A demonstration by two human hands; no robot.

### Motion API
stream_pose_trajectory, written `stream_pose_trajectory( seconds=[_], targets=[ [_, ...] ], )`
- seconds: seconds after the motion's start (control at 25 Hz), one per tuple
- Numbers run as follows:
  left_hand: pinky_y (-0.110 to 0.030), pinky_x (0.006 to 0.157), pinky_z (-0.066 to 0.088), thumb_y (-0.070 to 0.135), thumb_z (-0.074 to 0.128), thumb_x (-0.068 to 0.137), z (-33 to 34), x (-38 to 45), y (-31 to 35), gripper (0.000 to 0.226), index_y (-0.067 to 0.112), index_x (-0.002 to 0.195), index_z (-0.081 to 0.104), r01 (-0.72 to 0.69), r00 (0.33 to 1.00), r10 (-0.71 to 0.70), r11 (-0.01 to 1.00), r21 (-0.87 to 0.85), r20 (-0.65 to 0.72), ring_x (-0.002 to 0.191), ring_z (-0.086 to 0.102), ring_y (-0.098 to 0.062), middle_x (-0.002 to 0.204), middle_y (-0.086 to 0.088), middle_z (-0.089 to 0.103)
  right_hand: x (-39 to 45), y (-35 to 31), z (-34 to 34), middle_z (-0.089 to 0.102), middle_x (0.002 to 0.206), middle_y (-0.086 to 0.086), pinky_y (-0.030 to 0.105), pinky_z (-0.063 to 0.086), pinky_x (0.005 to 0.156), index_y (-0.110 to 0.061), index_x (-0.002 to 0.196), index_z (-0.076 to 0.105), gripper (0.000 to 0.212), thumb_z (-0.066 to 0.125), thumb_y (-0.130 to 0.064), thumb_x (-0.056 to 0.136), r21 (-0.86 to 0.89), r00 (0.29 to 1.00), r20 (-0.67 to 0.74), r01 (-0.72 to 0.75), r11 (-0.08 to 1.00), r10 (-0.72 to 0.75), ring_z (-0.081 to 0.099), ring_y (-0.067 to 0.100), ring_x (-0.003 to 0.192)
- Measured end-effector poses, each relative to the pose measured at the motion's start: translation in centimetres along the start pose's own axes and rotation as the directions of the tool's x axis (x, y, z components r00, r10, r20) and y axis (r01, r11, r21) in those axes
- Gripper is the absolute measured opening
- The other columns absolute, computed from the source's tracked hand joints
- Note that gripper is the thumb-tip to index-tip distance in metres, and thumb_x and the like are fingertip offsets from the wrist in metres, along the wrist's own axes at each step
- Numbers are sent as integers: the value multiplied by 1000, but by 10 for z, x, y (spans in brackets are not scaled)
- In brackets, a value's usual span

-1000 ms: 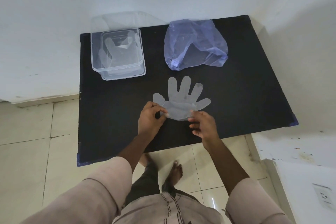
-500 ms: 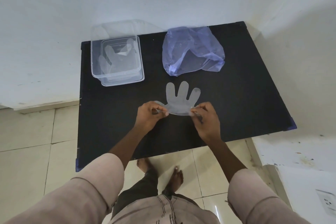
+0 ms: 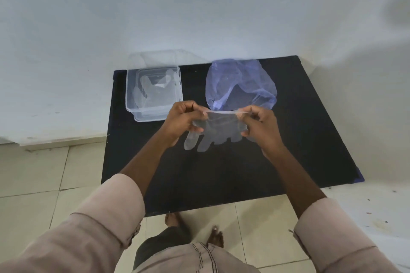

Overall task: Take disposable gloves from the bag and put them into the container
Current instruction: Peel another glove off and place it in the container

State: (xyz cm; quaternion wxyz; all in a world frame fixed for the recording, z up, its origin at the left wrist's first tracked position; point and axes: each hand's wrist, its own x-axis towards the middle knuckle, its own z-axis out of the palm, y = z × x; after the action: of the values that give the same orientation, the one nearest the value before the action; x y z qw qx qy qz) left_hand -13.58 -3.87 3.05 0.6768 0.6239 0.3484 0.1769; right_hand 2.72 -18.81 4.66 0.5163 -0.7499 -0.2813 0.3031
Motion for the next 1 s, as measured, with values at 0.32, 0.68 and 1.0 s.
stream_pose_trajectory(
  seconds=[0.32, 0.68, 1.0],
  targets=[
    [-40, 73, 59, 9, 62, 91, -53, 28, 48, 7, 3, 93, 63, -54, 993, 47, 997, 59, 109, 79, 75, -26, 95, -18, 72, 31, -76, 35, 64, 78, 5, 32, 54, 62, -15, 79, 60, 22, 48, -7, 95, 47, 999, 41, -5, 999, 3, 63, 16, 67],
    [-39, 70, 61, 17, 60, 93, -126, 51, 69, 18, 7, 107, 58, -38, 995, 39, 999, -16, 93, 84, 73, -30, 101, -21, 68, 77, -126, 101, 70, 77, 9, 33, 57, 68, -12, 81, 55, 17, 46, -10, 95, -38, 996, 55, -63, 997, 65, 71, 24, 72],
    [-36, 75, 60, 27, 58, 96, -166, 93, 83, 29, 2, 103, 70, -18, 994, 4, 993, -119, -111, 73, 73, -21, 87, -14, 75, 146, -141, 146, 74, 80, 12, 31, 56, 66, -12, 81, 58, 15, 48, -13, 92, 0, 984, 159, -86, 996, 85, 72, 24, 70]
  ],
)
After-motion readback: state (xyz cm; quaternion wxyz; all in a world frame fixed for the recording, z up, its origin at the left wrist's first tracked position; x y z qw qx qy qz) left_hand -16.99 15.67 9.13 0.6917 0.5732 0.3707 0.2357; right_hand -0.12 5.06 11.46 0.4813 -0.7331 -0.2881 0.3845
